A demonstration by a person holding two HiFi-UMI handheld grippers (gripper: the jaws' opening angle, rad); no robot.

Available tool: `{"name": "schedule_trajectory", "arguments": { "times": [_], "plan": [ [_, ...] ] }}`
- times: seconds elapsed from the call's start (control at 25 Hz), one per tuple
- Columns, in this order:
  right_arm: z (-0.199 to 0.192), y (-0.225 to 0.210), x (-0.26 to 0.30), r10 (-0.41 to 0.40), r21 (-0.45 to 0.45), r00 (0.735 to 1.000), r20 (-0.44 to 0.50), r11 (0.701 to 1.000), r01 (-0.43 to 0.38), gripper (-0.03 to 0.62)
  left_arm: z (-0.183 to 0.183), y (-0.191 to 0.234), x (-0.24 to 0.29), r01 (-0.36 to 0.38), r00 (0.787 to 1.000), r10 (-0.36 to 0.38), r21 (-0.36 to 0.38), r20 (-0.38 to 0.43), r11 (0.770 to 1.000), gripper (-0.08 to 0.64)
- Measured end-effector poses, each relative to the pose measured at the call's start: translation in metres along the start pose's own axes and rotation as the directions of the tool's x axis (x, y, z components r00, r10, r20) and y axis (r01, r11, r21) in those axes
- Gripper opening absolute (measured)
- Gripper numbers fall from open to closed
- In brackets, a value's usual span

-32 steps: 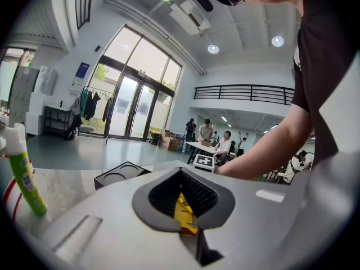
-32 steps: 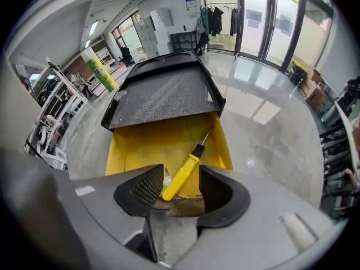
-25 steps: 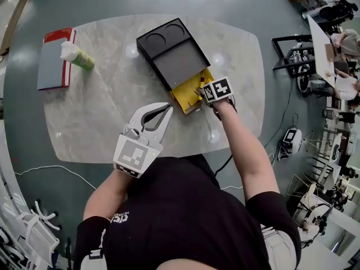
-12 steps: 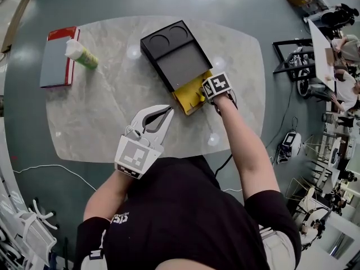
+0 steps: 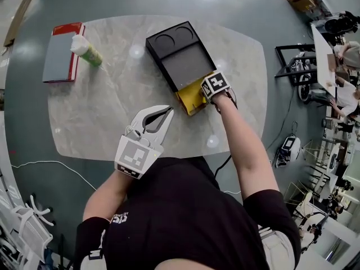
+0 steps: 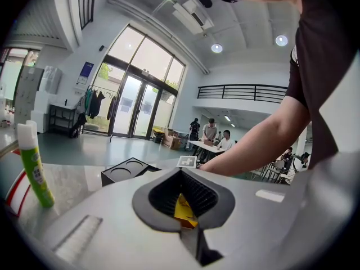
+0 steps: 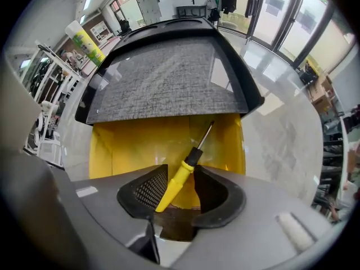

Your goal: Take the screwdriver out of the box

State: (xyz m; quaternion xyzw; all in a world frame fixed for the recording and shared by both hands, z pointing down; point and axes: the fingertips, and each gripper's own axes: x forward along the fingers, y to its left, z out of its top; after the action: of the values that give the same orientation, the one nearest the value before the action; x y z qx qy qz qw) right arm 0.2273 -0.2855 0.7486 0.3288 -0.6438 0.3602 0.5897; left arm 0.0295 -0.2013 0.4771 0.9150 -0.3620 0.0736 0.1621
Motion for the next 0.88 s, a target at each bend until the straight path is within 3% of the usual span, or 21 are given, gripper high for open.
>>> {"name": "schedule_trajectory", "arguments": {
  "times": [0.36,0.56,0.8,0.88],
  "plan": [
    [0.003,-0.001,-0.002,0.005,-0.021,0.998,0.057,1.0,-0.004,0.149,-0.001,-0.004,0.001,0.01,1.0,-0.01,0.006,-0.006,1.0,0.002],
    [0.01,0.008,-0.006,0.056,-0.011,0.991,0.119,0.998,-0.055,0.114,-0.001,-0.011,0.001,0.021,1.0,-0.021,0.017,-0.013,1.0,0.002],
    [0.007,0.013,-0.003,0.002,-0.084,0.995,0.099,0.996,0.006,0.115,-0.002,-0.022,-0.002,0.028,0.999,-0.028,0.018,-0.02,0.999,0.002],
    [0.009,0.012,-0.006,-0.004,-0.084,0.994,0.113,0.996,0.013,0.08,0.0,-0.022,-0.004,0.028,0.999,-0.027,0.019,-0.021,0.999,0.002]
  ]
}}
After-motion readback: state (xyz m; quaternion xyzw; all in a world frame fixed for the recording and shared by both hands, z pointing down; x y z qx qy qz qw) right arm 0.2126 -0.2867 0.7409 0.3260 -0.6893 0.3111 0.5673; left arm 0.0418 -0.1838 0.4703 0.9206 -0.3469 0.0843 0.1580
